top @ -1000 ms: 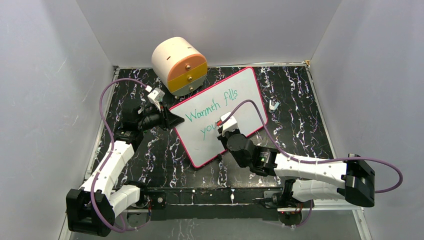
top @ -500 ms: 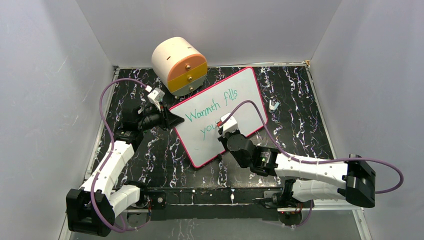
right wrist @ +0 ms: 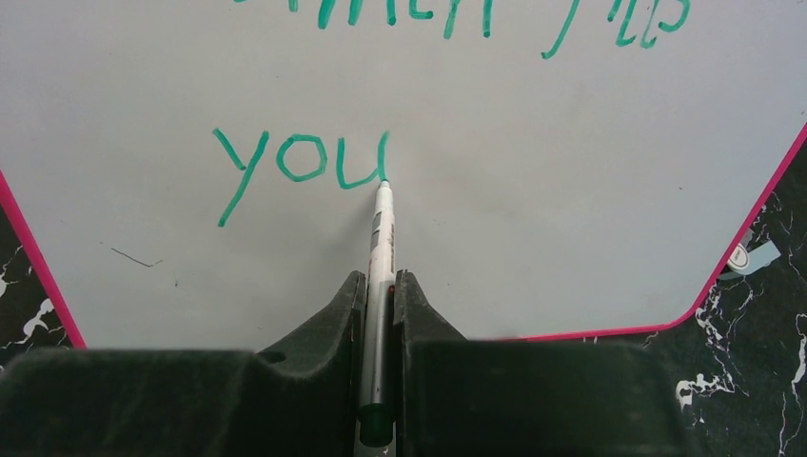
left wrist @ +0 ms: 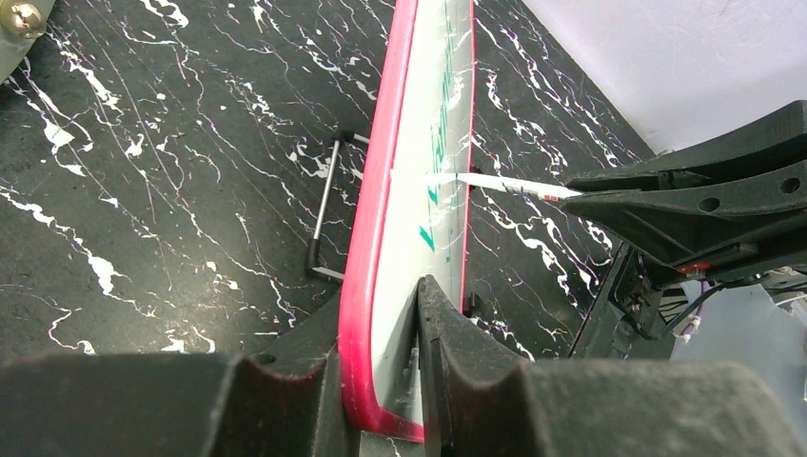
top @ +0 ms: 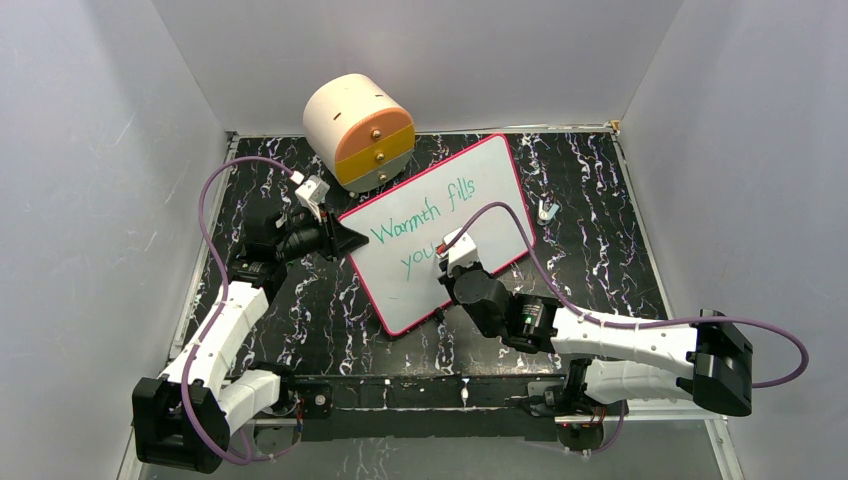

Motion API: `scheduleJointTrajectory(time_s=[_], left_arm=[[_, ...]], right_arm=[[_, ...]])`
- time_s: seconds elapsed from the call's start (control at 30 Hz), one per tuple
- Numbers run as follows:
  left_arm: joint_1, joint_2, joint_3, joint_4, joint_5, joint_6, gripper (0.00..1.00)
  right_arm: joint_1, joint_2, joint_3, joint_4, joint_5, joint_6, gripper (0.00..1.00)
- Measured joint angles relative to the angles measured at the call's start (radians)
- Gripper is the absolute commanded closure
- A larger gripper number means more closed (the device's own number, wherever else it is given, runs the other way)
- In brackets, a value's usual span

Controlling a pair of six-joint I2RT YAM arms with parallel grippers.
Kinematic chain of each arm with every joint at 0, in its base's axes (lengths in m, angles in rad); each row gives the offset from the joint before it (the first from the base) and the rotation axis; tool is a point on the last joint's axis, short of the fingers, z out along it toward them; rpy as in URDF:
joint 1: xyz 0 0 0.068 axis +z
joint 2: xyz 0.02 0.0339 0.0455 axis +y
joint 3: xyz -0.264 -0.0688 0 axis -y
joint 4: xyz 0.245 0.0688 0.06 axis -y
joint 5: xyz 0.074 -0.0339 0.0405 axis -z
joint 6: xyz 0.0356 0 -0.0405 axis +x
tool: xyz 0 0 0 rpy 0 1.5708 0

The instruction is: Write a sentence on the whiteboard

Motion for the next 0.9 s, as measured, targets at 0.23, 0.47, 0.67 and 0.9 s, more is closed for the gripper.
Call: scheduleJointTrajectory(time_s=[0.23,0.47,0.67,0.9], left_arm=[[0.0,0.0,0.0,0.0,0.0,0.0,1.0],[0.0,0.001,0.001,0.0,0.001,0.0,1.0],[0.0,0.001,0.001,0.0,0.001,0.0,1.0],[0.0,0.001,0.001,0.0,0.001,0.0,1.0]], right_arm=[[0.0,0.0,-0.003,0.001,0.01,0.0,1.0],[-0.002,-0.014,-0.021,0.008,0.023,-0.011,1.0],[-0.014,-0.045,-0.039,0.039,0.004,-0.039,1.0],[-0.028,-0.06,-0.039,0.097,-0.029,-0.058,1.0]])
